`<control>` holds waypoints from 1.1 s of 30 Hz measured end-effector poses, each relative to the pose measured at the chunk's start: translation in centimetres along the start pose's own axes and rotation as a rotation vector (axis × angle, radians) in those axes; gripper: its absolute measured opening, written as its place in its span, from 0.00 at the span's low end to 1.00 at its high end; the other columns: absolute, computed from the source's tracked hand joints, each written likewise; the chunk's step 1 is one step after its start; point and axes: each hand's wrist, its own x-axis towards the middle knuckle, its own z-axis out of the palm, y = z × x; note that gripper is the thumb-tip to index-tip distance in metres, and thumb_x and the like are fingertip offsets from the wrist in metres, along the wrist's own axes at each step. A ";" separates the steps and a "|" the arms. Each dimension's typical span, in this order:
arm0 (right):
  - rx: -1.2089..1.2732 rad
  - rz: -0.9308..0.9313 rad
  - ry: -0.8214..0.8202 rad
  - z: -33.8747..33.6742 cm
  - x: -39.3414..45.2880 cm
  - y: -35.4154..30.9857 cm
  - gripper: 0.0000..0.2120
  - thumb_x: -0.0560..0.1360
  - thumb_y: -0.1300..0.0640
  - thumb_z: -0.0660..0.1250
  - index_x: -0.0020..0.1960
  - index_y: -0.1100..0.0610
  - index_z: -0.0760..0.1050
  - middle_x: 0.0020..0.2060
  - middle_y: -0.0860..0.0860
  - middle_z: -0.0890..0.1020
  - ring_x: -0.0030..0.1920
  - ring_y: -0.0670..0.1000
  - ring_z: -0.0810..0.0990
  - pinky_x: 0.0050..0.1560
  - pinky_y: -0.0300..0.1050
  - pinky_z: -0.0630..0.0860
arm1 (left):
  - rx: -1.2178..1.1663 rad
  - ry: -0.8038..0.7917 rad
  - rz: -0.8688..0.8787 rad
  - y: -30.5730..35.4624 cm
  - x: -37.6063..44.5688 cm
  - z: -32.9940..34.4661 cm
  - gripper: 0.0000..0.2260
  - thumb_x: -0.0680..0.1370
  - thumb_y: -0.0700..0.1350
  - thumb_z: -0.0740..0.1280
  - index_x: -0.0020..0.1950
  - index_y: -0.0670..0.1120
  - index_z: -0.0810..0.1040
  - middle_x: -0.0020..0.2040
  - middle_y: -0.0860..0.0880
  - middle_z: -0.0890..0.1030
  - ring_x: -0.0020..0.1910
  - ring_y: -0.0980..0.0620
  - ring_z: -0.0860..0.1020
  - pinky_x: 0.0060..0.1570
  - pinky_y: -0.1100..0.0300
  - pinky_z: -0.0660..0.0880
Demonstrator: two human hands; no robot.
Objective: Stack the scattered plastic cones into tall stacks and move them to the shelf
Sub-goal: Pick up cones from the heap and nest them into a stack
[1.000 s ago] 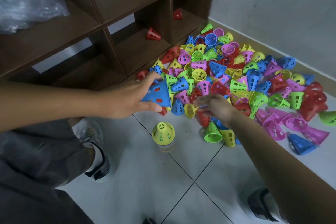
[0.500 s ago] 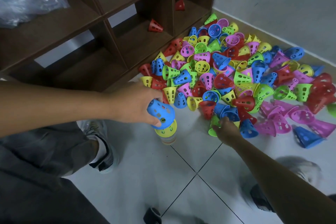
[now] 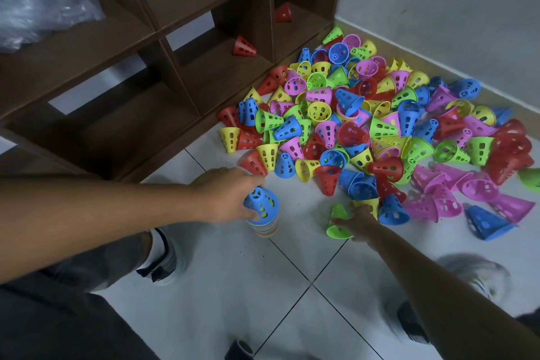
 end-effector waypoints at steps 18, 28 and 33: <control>0.748 -0.354 -0.647 -5.3 -6.9 -12.6 0.40 0.67 0.46 0.80 0.69 0.65 0.68 0.66 0.62 0.78 0.66 0.60 0.77 0.67 0.54 0.76 | -0.632 0.104 -0.209 -0.1 2.3 -4.1 0.28 0.75 0.62 0.70 0.69 0.49 0.72 0.52 0.57 0.80 0.54 0.57 0.79 0.54 0.59 0.75; 0.816 -0.464 -0.837 -4.4 -11.3 -18.5 0.22 0.74 0.58 0.68 0.65 0.60 0.67 0.56 0.62 0.83 0.55 0.56 0.85 0.57 0.48 0.81 | -1.392 0.106 -0.269 0.7 2.3 -4.9 0.12 0.80 0.52 0.69 0.61 0.49 0.81 0.52 0.50 0.87 0.50 0.51 0.86 0.47 0.57 0.83; 0.763 -0.463 -0.786 -3.9 -11.1 -19.6 0.22 0.71 0.55 0.70 0.61 0.58 0.66 0.52 0.60 0.85 0.55 0.56 0.84 0.61 0.49 0.80 | -1.543 0.105 -0.321 -0.1 1.7 -4.7 0.06 0.81 0.49 0.68 0.56 0.50 0.80 0.47 0.52 0.87 0.48 0.51 0.85 0.56 0.44 0.81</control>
